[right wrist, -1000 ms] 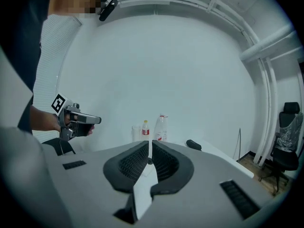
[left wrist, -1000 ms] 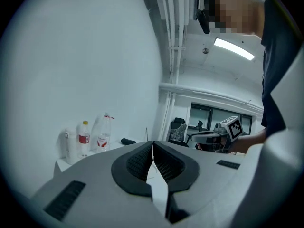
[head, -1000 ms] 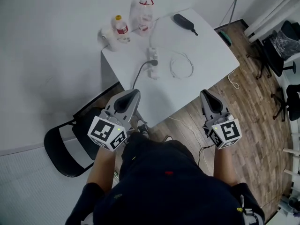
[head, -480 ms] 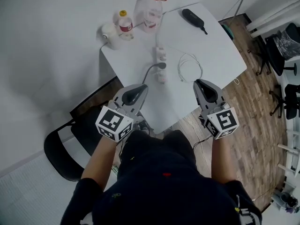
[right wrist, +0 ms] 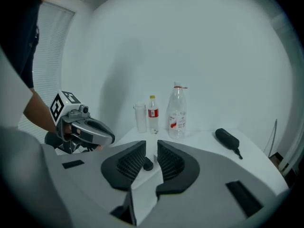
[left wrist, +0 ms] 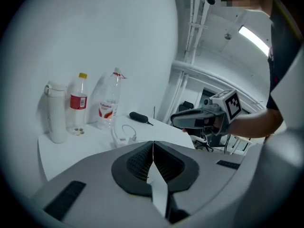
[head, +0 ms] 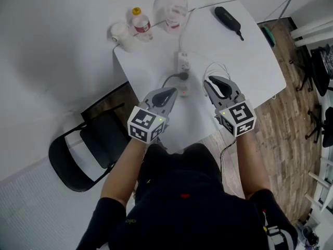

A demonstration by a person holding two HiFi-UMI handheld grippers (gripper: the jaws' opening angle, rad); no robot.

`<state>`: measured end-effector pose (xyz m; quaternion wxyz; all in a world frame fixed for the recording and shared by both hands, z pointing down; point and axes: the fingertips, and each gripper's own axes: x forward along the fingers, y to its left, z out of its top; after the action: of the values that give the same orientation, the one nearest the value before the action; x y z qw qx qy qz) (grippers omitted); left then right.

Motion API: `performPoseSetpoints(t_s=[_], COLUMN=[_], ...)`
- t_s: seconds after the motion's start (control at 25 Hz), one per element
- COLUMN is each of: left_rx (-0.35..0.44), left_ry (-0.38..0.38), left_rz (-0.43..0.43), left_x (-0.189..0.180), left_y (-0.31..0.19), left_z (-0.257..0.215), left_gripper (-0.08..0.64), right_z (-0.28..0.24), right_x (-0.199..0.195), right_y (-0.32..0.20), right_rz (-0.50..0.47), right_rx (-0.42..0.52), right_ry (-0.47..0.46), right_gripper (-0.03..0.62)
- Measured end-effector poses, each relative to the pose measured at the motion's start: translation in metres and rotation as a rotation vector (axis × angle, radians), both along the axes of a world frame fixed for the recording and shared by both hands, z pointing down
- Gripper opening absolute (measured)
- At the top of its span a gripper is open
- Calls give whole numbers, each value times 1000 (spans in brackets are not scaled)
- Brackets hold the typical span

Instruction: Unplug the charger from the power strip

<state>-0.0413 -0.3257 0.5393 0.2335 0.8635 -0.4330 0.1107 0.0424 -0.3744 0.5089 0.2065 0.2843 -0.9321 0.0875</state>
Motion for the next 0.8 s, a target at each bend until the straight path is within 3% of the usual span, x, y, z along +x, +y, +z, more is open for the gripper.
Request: performPoseSetpoints(t_s=[0.08, 0.24, 0.52, 0.68, 0.8], left_rx=[-24, -86, -184, -203, -196], left_ry=[-12, -16, 33, 49, 47], left_rz=[-5, -24, -78, -75, -82], left_x=[5, 15, 20, 25, 26], left_y=[-11, -22, -27, -28, -32], left_z=[18, 52, 91, 99, 100], left_gripper=[23, 23, 23, 23, 23], right_z=[19, 58, 113, 128, 134], right_x=[-11, -33, -62, -70, -70], right_y=[-17, -43, -61, -69, -68], right_rz=[-51, -174, -416, -417, -417], right_rx=[-33, -75, -59, -139, -140], right_ry=[16, 65, 230, 202, 204], right_gripper=[121, 161, 216, 218, 216])
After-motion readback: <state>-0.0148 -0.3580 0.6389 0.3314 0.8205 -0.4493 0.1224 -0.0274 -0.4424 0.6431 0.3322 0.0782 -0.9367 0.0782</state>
